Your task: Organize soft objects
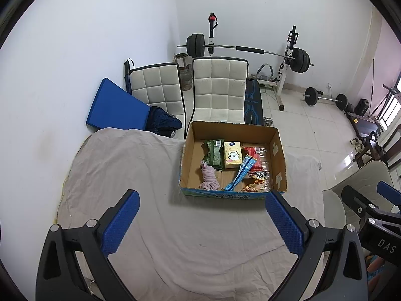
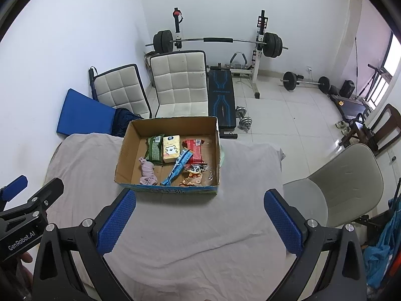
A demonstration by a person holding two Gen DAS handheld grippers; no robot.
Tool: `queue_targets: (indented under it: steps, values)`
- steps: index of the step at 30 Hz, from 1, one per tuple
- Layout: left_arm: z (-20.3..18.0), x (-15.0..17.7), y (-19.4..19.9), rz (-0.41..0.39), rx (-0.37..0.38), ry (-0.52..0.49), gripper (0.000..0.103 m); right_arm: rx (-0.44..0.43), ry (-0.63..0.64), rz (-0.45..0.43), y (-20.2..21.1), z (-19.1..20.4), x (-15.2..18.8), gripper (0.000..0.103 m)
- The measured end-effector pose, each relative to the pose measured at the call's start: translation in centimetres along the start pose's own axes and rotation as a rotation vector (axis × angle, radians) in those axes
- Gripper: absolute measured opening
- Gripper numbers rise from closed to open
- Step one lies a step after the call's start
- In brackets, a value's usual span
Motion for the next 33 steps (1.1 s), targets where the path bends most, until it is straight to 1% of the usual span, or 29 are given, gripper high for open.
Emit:
queue_targets:
  steps: [33]
  values:
    - [0.06, 0.05, -0.02, -0.003, 0.0, -0.002, 0.103, -0.013, 0.019, -0.004, 0.6, 0.42, -0.66, 0.103]
Point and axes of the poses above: each gripper's, at about its wrist camera, not at the fingertips, and y roughly against the way its jaws point, z to its left, x to its underside, the point moved 2 cm from there along -y, roughly the way its jaws point, and after that the axes turned 2 degrees about x, right-handed, at the moved point
